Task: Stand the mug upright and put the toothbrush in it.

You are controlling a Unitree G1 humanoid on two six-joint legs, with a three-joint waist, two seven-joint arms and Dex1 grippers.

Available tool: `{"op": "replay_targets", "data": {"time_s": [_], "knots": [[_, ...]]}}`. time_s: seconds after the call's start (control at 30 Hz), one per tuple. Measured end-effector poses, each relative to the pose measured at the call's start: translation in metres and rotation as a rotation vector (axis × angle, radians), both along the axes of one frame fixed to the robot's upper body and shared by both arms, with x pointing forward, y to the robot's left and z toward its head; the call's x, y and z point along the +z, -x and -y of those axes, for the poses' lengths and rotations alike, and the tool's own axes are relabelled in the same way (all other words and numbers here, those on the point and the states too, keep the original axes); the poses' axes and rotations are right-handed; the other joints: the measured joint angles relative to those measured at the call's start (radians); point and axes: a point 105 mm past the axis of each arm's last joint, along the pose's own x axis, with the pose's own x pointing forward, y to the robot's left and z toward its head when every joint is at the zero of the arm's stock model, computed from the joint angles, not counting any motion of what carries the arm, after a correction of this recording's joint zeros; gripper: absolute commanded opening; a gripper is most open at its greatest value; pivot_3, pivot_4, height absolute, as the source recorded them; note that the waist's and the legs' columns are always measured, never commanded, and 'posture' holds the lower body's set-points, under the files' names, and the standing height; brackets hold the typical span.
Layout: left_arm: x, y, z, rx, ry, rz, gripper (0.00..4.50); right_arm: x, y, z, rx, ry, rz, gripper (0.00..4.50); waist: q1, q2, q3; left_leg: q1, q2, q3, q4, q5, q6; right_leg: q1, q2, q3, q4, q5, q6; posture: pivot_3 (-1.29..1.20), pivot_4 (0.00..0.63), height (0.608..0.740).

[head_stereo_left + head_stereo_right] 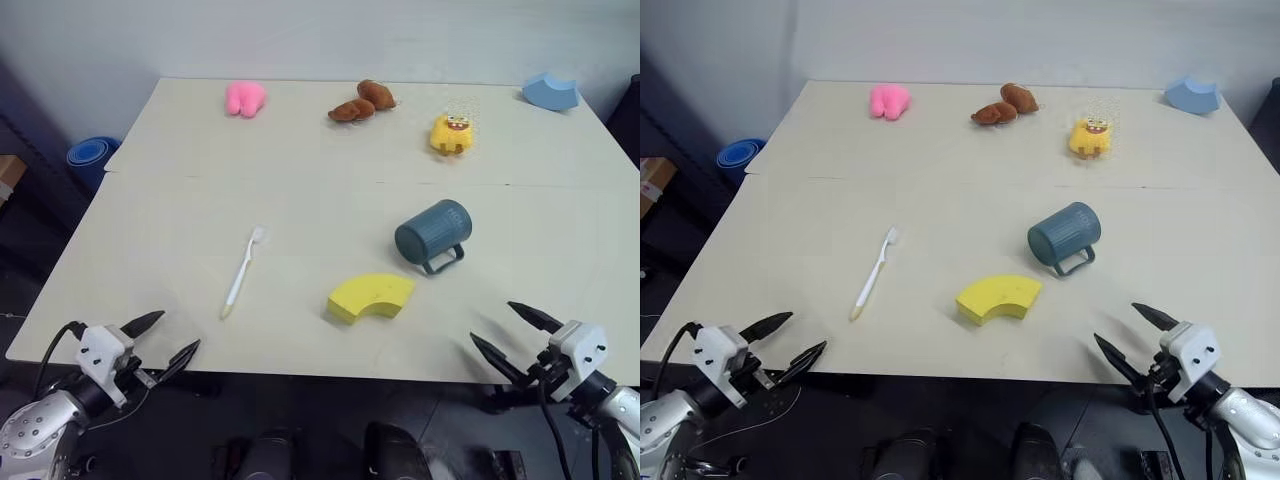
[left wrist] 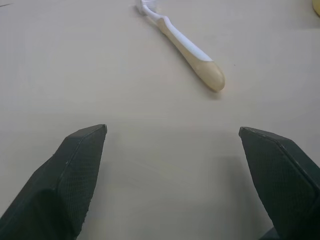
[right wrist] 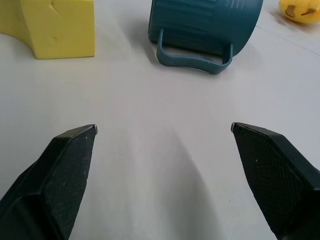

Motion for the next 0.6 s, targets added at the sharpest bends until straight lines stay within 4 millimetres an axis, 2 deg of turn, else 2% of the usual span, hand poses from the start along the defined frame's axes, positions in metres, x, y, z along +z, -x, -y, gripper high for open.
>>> {"op": "replay_targets", "data": {"time_s": [0.13,0.23,0.3,0.37,0.4,0.5,0.6], "knots": [[0.003,0.002,0.008,-0.047,0.046,-0.030,4.50,0.003,-0.001,-0.004,0.029,-0.007,0.009,4.48,-0.001,-0.001,0.000,0.000,0.001,0.000,0.000,0.000,0.000,0.000,0.000,0.000,0.000,0.000,0.000,0.00,0.150,0.740],[0.017,0.011,0.034,-0.267,0.094,-0.085,4.50,0.035,-0.014,-0.046,0.259,-0.002,0.020,4.48,-0.011,0.002,0.003,0.003,0.007,0.002,0.001,0.000,0.000,0.000,0.000,0.003,0.002,0.000,0.000,0.00,0.150,0.740],[0.028,0.015,0.048,-0.390,0.089,-0.098,4.50,0.066,-0.022,-0.078,0.434,0.073,0.041,4.48,-0.020,0.004,0.004,0.004,0.007,0.003,0.001,0.000,-0.001,0.000,0.000,0.003,0.001,0.000,-0.001,0.00,0.150,0.740],[0.034,0.014,0.054,-0.435,0.093,-0.088,4.50,0.081,-0.026,-0.093,0.498,0.101,0.056,4.48,-0.020,0.004,0.005,0.004,0.008,0.002,0.001,-0.001,-0.002,0.000,0.002,0.003,0.001,-0.001,-0.001,0.00,0.150,0.740],[0.037,0.014,0.058,-0.464,0.093,-0.088,4.50,0.090,-0.033,-0.108,0.549,0.125,0.036,4.48,-0.020,0.003,0.005,0.004,0.010,0.001,0.001,-0.002,-0.004,0.000,0.004,0.002,0.003,-0.001,-0.001,0.00,0.150,0.740],[0.041,0.013,0.075,-0.569,0.084,-0.086,4.50,0.097,-0.052,-0.138,0.656,0.253,-0.041,4.48,-0.024,0.003,0.007,0.001,0.009,0.002,0.001,-0.003,-0.003,-0.003,0.005,0.001,0.003,-0.001,-0.002,0.00,0.150,0.740],[0.039,0.013,0.083,-0.620,0.082,-0.100,4.50,0.080,-0.059,-0.152,0.739,0.382,-0.168,4.48,-0.022,0.003,0.007,-0.001,0.009,0.000,0.002,-0.005,-0.005,-0.003,0.009,-0.001,0.003,0.000,-0.001,0.00,0.150,0.740]]}}
